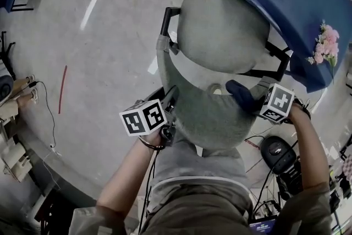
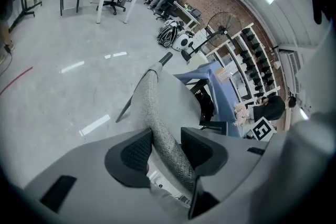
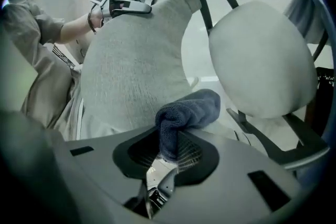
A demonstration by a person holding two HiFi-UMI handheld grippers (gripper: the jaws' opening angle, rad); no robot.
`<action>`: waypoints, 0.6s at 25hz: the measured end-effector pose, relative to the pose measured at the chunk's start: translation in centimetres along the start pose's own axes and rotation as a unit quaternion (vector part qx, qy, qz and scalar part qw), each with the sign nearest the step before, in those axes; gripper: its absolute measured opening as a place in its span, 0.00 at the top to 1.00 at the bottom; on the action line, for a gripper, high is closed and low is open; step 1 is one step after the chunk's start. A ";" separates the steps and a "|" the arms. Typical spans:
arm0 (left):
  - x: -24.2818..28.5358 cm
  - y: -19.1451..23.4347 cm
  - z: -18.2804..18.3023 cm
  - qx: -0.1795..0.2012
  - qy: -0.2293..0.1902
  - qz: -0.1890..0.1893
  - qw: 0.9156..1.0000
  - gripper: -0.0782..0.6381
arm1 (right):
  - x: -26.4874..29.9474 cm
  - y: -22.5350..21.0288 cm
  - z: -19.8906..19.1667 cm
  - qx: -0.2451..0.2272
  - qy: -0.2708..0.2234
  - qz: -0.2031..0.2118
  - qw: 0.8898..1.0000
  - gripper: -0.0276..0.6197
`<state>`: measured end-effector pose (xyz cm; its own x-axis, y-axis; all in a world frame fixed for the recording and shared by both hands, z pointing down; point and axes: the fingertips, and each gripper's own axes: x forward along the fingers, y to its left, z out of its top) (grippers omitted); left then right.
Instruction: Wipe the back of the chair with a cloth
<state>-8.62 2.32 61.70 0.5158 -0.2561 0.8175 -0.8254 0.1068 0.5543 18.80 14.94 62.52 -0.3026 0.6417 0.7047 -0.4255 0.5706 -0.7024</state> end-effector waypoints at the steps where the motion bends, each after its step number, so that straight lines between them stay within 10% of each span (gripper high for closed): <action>1: 0.0 0.0 0.0 0.000 0.000 -0.002 1.000 0.62 | -0.2 -0.3 -0.3 0.003 0.001 -0.003 1.000 0.83; 9: 0.1 -0.2 0.0 -0.001 -0.003 -0.013 1.000 0.62 | 3.6 5.4 9.4 -0.057 -0.108 0.084 0.989 0.83; 15: -0.1 0.0 0.1 -0.012 -0.010 -0.012 1.000 0.62 | 3.1 7.4 20.7 -0.121 -0.202 0.056 0.970 0.83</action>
<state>-8.64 2.20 61.61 0.5305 -0.2776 0.8009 -0.8071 0.1233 0.5773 -2.97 10.52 61.62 -0.6664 0.4810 0.5697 -0.1728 0.6437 -0.7456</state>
